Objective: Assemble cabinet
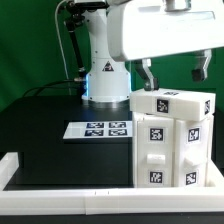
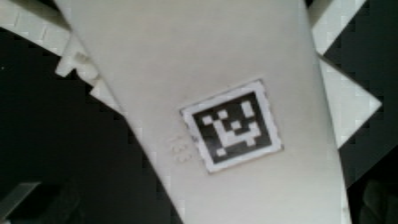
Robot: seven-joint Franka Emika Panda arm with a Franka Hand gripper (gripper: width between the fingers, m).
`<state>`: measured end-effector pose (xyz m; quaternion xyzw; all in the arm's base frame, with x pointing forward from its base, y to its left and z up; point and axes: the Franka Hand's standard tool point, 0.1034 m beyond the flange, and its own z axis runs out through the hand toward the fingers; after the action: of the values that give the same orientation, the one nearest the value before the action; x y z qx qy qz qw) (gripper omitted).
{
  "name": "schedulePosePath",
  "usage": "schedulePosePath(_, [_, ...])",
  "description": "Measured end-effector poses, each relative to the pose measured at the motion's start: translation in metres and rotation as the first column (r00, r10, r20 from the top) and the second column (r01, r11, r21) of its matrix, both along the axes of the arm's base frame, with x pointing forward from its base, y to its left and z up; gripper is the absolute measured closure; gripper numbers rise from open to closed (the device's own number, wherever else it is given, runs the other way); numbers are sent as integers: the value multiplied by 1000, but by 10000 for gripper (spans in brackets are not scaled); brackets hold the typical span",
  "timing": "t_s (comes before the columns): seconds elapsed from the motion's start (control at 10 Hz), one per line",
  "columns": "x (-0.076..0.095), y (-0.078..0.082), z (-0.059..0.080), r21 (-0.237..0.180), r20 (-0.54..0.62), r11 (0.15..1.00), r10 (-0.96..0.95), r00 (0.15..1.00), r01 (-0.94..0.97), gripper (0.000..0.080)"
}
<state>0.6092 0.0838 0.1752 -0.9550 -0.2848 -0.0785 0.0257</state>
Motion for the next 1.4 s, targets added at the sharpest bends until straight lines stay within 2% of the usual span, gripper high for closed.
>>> schedulePosePath(0.3, [-4,0,-6,-12,-4,997,79,997,-79,2])
schedulePosePath(0.7, [-10,-4,-23,-16,-33,997,70,997,-70,2])
schedulePosePath(1.0, [-10,-4,-23,-15,-33,998,63,997,-63,14])
schedulePosePath(1.1, [-10,-4,-23,-14,-34,999,48,998,-49,183])
schedulePosePath(1.2, [-10,-4,-23,-12,-35,999,32,999,-33,242])
schedulePosePath(1.4, [-10,-4,-23,-10,-37,1000,12,999,-12,242])
